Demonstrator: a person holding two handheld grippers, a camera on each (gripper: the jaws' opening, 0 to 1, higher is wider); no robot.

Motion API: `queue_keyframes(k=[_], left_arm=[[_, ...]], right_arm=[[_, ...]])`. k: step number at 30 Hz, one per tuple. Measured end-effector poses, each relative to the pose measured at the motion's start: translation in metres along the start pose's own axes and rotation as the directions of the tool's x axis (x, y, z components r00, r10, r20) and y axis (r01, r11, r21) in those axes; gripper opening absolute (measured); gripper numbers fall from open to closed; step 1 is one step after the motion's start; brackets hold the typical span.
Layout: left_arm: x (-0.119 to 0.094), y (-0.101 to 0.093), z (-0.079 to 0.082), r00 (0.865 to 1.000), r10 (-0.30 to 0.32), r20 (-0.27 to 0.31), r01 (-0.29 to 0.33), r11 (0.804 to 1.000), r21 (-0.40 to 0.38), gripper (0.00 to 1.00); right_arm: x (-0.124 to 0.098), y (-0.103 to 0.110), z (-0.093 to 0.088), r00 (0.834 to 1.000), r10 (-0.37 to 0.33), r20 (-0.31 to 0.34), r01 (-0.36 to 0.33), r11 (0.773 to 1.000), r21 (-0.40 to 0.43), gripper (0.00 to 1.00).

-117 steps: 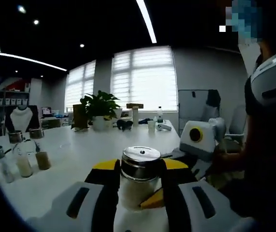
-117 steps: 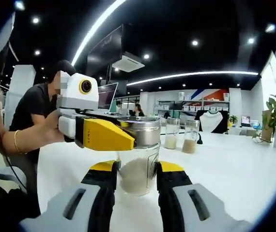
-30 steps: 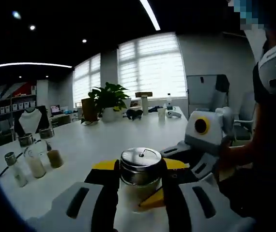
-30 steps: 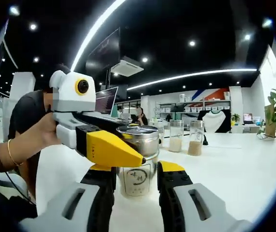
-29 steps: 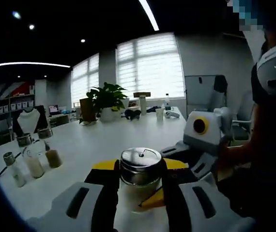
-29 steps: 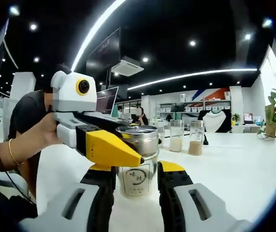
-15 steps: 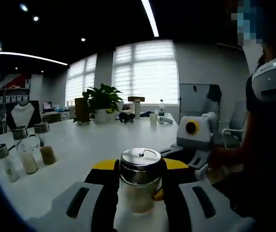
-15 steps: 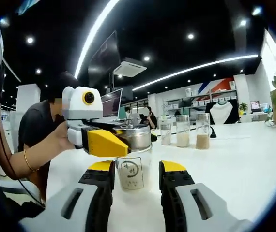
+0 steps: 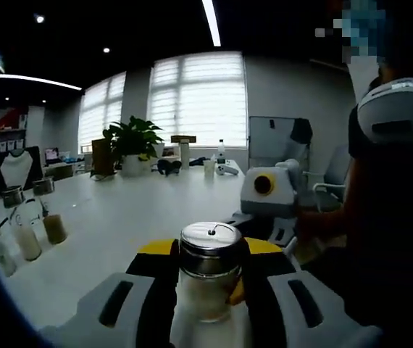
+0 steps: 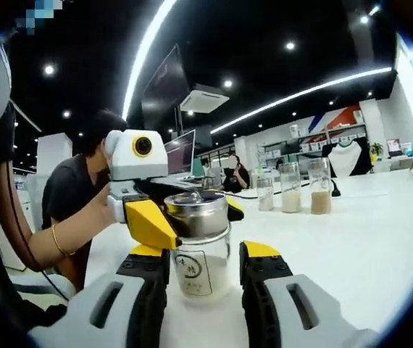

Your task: Rotate the seasoning bottle until the label or dispensing opening points toward the visible target arrow and the bottle remains upright within the marked orientation range

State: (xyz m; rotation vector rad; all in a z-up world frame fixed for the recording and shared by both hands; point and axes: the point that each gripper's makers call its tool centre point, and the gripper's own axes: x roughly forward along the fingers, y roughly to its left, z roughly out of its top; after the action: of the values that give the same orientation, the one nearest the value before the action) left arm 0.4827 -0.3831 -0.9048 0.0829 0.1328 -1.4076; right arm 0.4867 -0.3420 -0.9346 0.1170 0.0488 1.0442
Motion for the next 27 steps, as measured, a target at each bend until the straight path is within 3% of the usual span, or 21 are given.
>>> queue_keyframes(k=[7,9,10,16,20,23,27], left_arm=[[0.001,0.001,-0.007,0.999,0.004,-0.034,-0.004,1.000,0.012,0.36],[0.000,0.003,-0.008,0.999,0.016,-0.033,-0.016,1.000,0.000,0.36],[0.001,0.009,-0.009,0.998,0.050,-0.041,-0.052,0.998,-0.033,0.36],[0.004,0.016,-0.005,0.994,0.106,-0.038,-0.107,0.994,-0.021,0.36],[0.008,0.023,-0.009,0.980,0.184,-0.074,-0.186,0.983,-0.011,0.35],[0.012,0.025,-0.005,0.972,0.225,-0.061,-0.227,0.974,-0.014,0.35],[0.009,0.037,0.002,0.946,0.320,-0.043,-0.321,0.947,-0.030,0.36]], right_arm=[[0.002,0.003,-0.009,1.000,-0.002,-0.029,0.001,1.000,-0.002,0.31],[0.002,-0.001,-0.008,0.999,-0.028,-0.027,0.028,0.999,-0.016,0.31],[0.002,-0.005,-0.009,0.998,-0.054,-0.030,0.054,0.998,-0.023,0.30],[0.000,-0.015,-0.004,0.991,-0.131,-0.005,0.131,0.991,-0.034,0.30],[-0.003,-0.027,-0.008,0.969,-0.248,-0.022,0.245,0.966,-0.083,0.29],[-0.003,-0.029,-0.005,0.961,-0.277,-0.005,0.276,0.958,-0.083,0.29],[-0.004,-0.032,0.002,0.945,-0.325,0.025,0.326,0.940,-0.103,0.29]])
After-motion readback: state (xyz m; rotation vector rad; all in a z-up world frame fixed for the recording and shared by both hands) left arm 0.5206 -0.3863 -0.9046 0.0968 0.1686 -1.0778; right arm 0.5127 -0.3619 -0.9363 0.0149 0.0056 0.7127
